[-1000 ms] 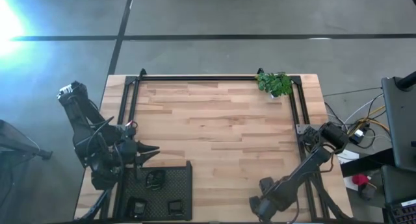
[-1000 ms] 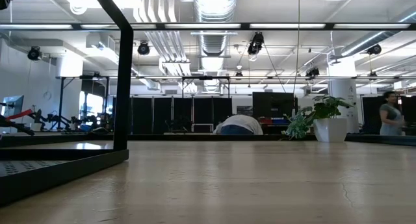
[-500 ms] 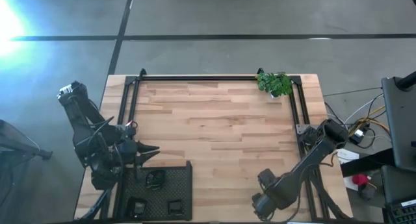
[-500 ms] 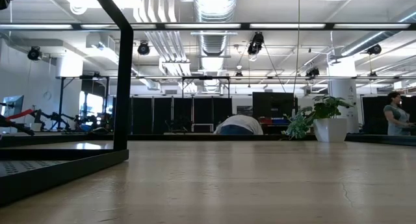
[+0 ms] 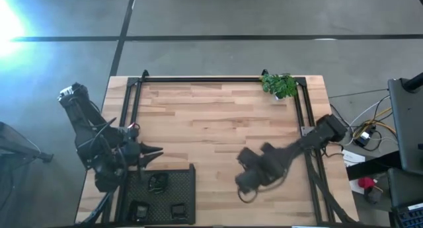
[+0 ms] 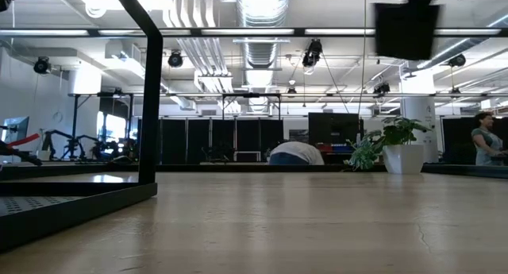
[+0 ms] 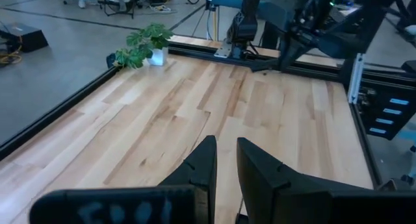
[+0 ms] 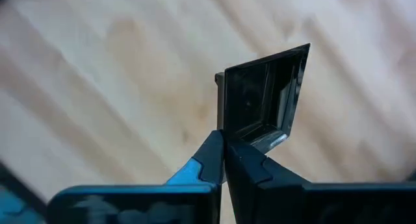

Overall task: Pick & Place Mini shaped plates
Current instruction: Stack the black square plate on the black square plate on the shelf

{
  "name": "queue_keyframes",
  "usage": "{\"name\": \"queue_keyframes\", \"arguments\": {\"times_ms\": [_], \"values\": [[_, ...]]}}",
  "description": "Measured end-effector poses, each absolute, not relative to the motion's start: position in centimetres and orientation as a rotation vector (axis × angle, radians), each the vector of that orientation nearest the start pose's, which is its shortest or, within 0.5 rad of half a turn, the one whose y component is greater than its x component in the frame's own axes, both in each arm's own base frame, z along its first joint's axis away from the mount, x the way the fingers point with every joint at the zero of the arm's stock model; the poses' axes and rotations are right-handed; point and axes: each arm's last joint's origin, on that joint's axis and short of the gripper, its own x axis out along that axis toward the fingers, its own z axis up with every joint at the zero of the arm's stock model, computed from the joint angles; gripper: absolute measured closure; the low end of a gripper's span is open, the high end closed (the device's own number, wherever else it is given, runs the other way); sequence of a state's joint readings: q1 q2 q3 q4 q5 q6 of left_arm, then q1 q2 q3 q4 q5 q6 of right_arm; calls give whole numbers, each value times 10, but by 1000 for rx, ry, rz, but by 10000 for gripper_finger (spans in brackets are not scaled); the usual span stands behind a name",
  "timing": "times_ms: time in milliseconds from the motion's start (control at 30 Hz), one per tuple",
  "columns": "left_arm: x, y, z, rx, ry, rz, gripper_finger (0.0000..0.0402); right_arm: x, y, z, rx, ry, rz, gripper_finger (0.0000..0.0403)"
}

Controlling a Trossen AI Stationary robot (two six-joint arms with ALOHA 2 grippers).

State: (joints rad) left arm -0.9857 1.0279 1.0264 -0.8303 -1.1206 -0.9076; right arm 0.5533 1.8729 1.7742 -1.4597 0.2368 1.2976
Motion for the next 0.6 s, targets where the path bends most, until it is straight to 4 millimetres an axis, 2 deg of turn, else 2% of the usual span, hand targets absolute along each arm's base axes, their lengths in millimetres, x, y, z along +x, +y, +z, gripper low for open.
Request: {"name": "queue_keyframes", "arguments": {"times_ms": [133,367,600], "values": [[126,-134,330,-151,309,311,348,321,152,307,342,1227,-590,394],[139,-122,330,-167,363,334,348,359,118,338,144,1032,-351,394],[160,-113,342,109,374,302,348,385,103,362,-160,842,-93,394]]}}
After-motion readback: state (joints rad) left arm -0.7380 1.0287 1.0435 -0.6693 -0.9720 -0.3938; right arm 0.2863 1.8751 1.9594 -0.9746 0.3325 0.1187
